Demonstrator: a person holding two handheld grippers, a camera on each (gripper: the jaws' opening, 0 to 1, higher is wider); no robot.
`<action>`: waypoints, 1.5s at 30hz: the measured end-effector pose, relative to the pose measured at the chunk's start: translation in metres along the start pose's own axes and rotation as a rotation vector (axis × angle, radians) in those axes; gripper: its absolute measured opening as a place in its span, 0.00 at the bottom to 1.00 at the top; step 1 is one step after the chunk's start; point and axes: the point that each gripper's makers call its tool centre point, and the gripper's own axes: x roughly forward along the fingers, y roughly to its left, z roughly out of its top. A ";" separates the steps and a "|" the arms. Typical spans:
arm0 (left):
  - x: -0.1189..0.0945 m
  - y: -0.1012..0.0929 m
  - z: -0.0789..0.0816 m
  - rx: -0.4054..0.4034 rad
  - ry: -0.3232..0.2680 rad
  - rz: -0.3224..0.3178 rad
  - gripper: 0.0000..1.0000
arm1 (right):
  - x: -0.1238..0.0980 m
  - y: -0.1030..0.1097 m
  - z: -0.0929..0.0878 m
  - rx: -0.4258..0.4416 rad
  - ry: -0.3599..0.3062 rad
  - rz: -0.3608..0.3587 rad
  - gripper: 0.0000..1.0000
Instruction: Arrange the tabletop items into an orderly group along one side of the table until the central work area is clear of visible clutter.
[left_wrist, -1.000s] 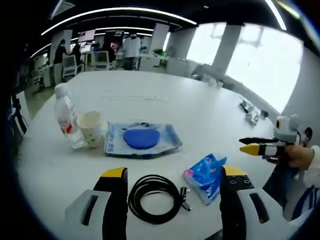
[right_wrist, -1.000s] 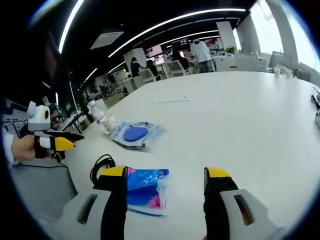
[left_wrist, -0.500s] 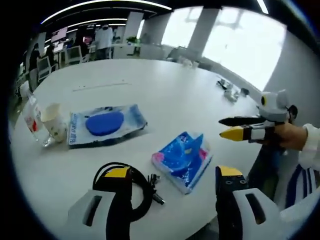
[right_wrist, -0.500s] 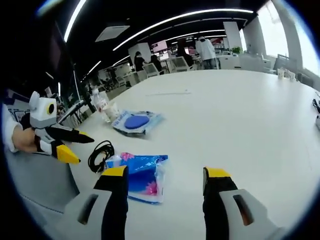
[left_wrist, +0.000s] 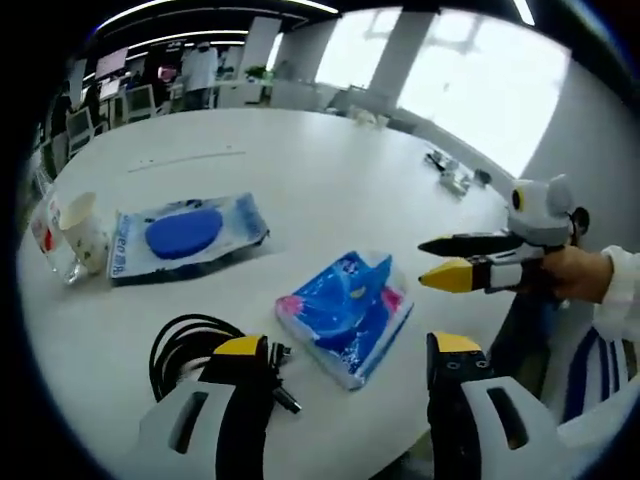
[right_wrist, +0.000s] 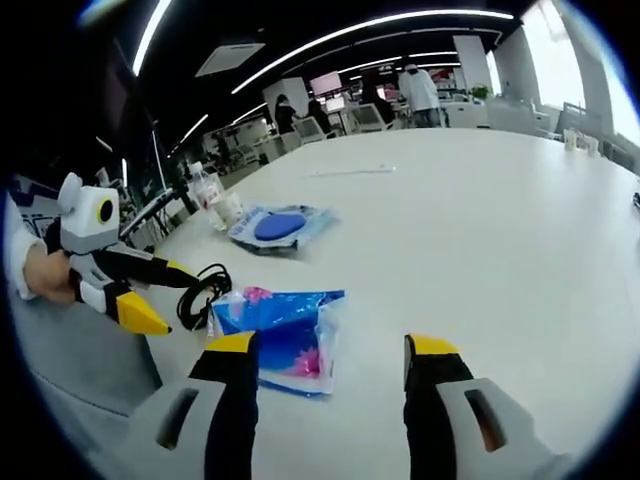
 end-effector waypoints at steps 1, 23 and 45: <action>0.004 0.004 -0.001 -0.007 0.005 0.007 0.57 | 0.001 0.000 0.000 0.001 0.000 0.002 0.55; 0.024 -0.001 -0.017 -0.044 0.063 0.033 0.35 | 0.015 0.008 -0.017 0.052 0.020 0.048 0.45; 0.023 0.005 -0.013 -0.039 0.086 0.069 0.01 | 0.029 -0.002 -0.030 0.047 0.062 0.015 0.03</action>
